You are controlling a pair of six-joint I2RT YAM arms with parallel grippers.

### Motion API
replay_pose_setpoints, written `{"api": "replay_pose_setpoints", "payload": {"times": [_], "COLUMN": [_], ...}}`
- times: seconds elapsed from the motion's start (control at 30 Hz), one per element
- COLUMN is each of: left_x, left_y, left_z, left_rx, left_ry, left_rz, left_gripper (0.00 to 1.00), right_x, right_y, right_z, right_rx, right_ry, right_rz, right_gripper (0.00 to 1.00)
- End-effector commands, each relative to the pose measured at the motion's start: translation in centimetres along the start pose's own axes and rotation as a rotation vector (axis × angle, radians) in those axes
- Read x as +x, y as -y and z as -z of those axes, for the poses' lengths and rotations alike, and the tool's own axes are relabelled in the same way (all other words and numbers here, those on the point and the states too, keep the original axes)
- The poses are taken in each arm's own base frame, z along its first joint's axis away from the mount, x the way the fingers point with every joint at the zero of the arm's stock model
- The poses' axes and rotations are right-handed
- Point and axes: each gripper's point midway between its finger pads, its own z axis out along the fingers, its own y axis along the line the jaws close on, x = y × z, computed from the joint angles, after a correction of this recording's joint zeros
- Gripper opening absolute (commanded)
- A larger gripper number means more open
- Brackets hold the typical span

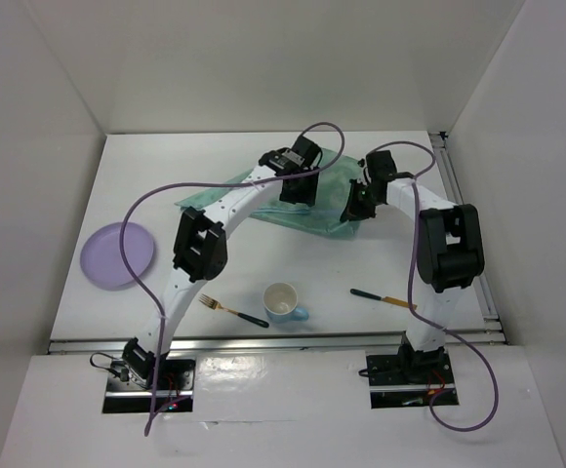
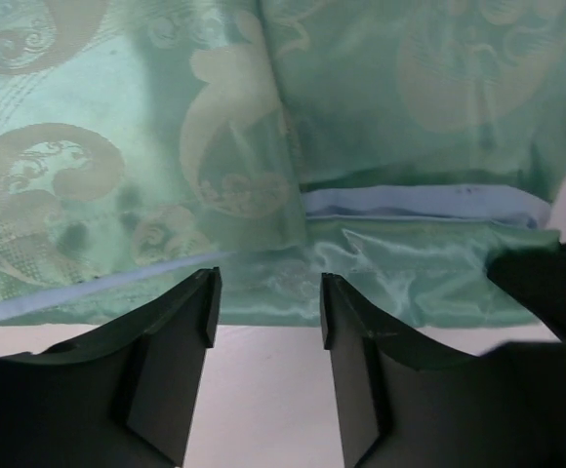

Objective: Set the dinner table for one person

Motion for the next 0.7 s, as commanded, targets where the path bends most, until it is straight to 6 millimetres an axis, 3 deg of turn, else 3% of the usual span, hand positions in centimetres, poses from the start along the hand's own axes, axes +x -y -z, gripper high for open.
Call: {"api": "replay_pose_setpoints", "payload": {"times": [0.0,0.1,0.23,0.27,0.33,0.37,0.43,0.47,0.53,0.57,0.6,0.67], "left_x": [-1.3,-2.1,-4.8,-6.7,-7.2,-8.1,-7.0,-5.7,-4.5,-2.0,-1.3,1.2], "left_y": [-0.6,-2.2,-6.3,-8.9,-11.8,-14.7,-18.2,-21.7,-24.6,-27.5,-28.4,-30.8], "left_z": [-1.0,0.1,4.4,6.6,8.5,10.2,11.5,11.5,13.2,12.9,13.9,13.6], "left_rx": [-0.045,-0.040,0.034,0.031,0.005,-0.022,-0.086,-0.137,-0.177,-0.225,-0.239,-0.253], "left_ry": [0.056,0.045,0.051,0.098,0.100,0.126,0.095,0.063,0.057,0.006,0.008,-0.029], "left_rz": [0.037,0.120,0.290,0.344,0.390,0.434,0.502,0.559,0.638,0.694,0.725,0.789], "left_gripper": [0.60,0.57,0.56,0.56,0.56,0.56,0.59,0.59,0.62,0.62,0.62,0.62], "right_x": [-1.4,-0.5,2.0,2.9,4.3,5.0,6.0,6.9,7.1,7.7,7.7,7.7], "right_y": [-2.3,-2.6,-2.9,-3.0,-2.8,-2.8,-2.4,-2.1,-1.7,-2.0,-2.4,-2.6], "right_z": [1.1,1.7,2.7,3.2,3.7,4.1,4.4,4.4,4.7,5.1,5.3,5.6], "right_rx": [-0.088,-0.093,-0.082,-0.051,-0.007,0.028,0.080,0.124,0.161,0.164,0.156,0.149], "right_ry": [0.067,0.067,0.067,0.076,0.065,0.078,0.075,0.061,0.070,0.070,0.076,0.090], "right_rz": [0.014,0.023,0.118,0.150,0.181,0.216,0.238,0.257,0.246,0.248,0.258,0.250], "right_gripper": [0.00,0.00,0.00,0.00,0.00,0.00,0.01,0.08,0.29,0.54,0.60,0.62]}}
